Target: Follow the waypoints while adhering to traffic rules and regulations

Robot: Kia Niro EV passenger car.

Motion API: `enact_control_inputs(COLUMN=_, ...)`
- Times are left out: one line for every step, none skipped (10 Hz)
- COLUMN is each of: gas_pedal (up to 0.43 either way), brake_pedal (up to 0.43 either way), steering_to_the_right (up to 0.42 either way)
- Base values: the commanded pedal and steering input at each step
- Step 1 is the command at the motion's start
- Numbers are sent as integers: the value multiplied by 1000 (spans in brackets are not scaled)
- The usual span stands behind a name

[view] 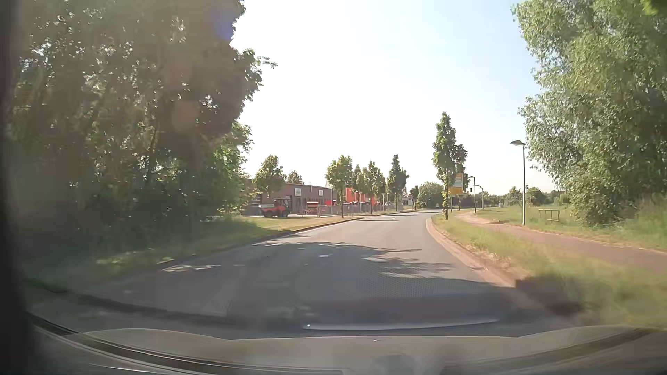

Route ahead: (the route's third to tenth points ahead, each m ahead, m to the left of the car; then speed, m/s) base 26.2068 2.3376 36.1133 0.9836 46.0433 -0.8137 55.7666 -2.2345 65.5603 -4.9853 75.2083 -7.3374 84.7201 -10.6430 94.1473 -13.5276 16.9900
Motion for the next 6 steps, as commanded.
enact_control_inputs(gas_pedal=79, brake_pedal=6, steering_to_the_right=29)
enact_control_inputs(gas_pedal=87, brake_pedal=6, steering_to_the_right=29)
enact_control_inputs(gas_pedal=87, brake_pedal=6, steering_to_the_right=29)
enact_control_inputs(gas_pedal=87, brake_pedal=6, steering_to_the_right=29)
enact_control_inputs(gas_pedal=98, brake_pedal=6, steering_to_the_right=29)
enact_control_inputs(gas_pedal=110, brake_pedal=6, steering_to_the_right=30)
